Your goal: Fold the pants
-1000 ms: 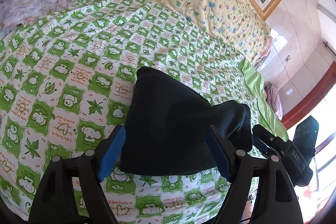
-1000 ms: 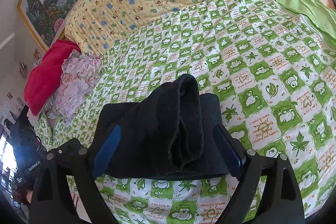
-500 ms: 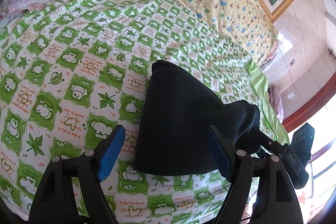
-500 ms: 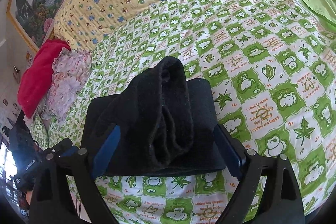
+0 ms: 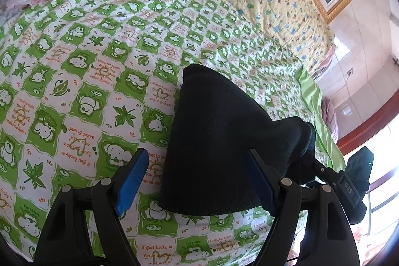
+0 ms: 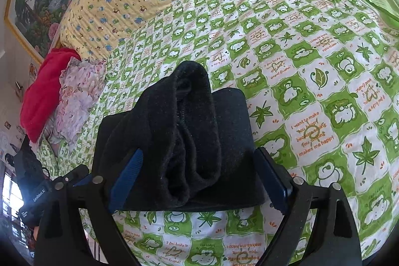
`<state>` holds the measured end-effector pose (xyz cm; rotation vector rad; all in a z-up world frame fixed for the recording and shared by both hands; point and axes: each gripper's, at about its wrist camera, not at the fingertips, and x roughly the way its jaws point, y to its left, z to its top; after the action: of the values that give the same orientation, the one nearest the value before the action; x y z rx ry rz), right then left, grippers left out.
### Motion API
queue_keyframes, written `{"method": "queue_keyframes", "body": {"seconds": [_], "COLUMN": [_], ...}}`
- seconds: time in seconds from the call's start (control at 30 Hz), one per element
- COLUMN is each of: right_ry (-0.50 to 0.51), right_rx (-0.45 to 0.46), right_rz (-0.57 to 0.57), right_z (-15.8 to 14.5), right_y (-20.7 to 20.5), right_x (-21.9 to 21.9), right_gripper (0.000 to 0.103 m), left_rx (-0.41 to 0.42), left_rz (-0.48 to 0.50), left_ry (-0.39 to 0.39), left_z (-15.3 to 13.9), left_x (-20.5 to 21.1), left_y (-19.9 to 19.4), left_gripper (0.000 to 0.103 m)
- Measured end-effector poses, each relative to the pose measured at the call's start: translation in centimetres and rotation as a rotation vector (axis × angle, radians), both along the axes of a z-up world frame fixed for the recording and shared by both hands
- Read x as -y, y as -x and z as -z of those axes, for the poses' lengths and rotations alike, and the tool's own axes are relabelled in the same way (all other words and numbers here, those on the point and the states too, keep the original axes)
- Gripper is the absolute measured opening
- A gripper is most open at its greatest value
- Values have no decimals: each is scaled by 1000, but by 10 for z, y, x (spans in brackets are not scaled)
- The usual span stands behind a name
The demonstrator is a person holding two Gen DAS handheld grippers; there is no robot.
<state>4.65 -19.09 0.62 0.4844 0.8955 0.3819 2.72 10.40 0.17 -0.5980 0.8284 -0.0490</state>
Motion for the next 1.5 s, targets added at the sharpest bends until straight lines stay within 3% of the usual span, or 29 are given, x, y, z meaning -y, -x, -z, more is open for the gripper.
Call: {"method": "queue_keyframes", "body": {"seconds": [0.23, 0.47, 0.83, 0.9, 0.93, 1.1, 1.2, 1.3, 1.5], "right_ry": [10, -48, -42, -37, -36, -32, -20, 2, -27], "right_rx": [20, -11, -5, -2, -1, 10, 27, 51, 99], "right_rz": [-21, -33, -57, -58, -60, -87, -97, -112, -144], "right_z": [5, 16, 17, 18, 18, 14, 7, -3, -28], "right_y": [0, -4, -5, -5, -4, -2, 0, 3, 6], "right_x": [-1, 4, 4, 4, 4, 0, -4, -11, -20], "right_gripper": [90, 90, 82, 81, 79, 58, 51, 48, 45], "left_rx": [-25, -48, -72, -65, -64, -43, -23, 3, 37], "left_rz": [11, 17, 42, 58, 64, 64, 65, 62, 42], "left_ry": [-11, -16, -30, -35, -42, -56, -51, -54, -67], "left_z": [5, 12, 22, 22, 22, 18, 13, 4, -13], "left_x": [4, 9, 17, 20, 22, 21, 17, 15, 10], "left_y": [-11, -26, -47, -49, -50, -46, -42, -35, -20], "left_gripper": [80, 80, 79, 69, 69, 50, 38, 31, 28]}}
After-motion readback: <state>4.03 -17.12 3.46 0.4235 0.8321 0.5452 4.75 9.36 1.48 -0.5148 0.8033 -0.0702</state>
